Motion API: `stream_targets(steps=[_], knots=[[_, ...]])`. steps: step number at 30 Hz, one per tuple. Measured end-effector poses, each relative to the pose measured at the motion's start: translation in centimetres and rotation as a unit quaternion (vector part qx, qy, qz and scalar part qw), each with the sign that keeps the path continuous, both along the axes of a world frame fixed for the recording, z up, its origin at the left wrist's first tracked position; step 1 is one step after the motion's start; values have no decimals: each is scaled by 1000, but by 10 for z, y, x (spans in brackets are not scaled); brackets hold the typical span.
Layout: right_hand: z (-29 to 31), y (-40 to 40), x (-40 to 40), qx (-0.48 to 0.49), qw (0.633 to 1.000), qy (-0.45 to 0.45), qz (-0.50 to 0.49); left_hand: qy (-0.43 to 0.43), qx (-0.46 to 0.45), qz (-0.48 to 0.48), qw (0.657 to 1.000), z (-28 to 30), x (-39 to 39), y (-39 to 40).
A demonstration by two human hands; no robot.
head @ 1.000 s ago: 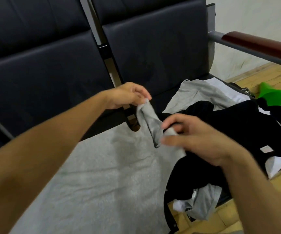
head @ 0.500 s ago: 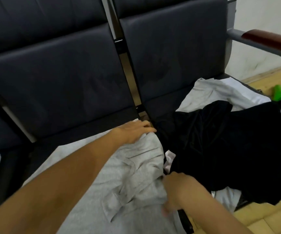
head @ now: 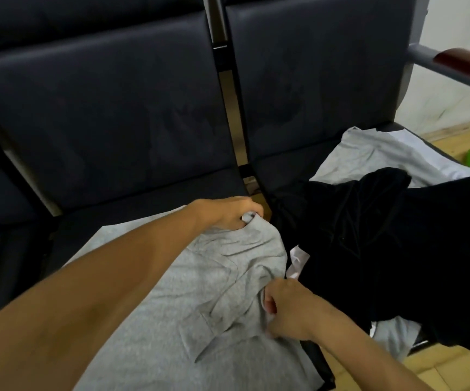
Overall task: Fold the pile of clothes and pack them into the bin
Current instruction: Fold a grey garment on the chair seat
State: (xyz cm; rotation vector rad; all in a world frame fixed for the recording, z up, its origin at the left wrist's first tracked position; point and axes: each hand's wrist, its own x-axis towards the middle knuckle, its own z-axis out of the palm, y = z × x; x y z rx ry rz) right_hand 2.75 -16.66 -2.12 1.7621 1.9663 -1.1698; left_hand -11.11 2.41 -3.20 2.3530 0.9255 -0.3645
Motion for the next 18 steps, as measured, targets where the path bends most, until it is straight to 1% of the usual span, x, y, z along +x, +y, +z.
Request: stream_targets(steps=[2, 4, 7, 9, 11, 12, 13, 14, 15, 16, 18], knots=[[-7, -9, -9, 32, 999, 1, -24, -55, 5, 57, 997, 4, -9, -4], [-12, -15, -16, 84, 995, 17, -48, -105, 17, 137, 985, 12, -24, -7], [-4, -12, -9, 167, 972, 108, -124, -176, 34, 254, 951, 35, -56, -18], [9, -5, -3, 197, 964, 133, -120, -226, 56, 313, 921, 59, -86, -31], [20, -1, -5, 197, 972, 103, -73, -255, 85, 335, 903, 89, -120, -49], [25, 0, -10, 188, 980, 54, -35, -256, 92, 331, 904, 105, -140, -60], [30, 1, -16, 188, 982, -4, 8, -240, 98, 317, 912, 121, -160, -73], [36, 1, -20, 193, 979, -55, 43, -210, 108, 301, 924, 137, -177, -86], [47, 3, -24, 217, 971, -80, 69, -177, 127, 290, 932, 156, -195, -102], [57, 5, -25, 243, 962, -84, 90, -151, 147, 285, 935, 170, -210, -117], [86, 10, -25, 304, 940, -65, 138, -137, 183, 290, 930, 201, -236, -150]])
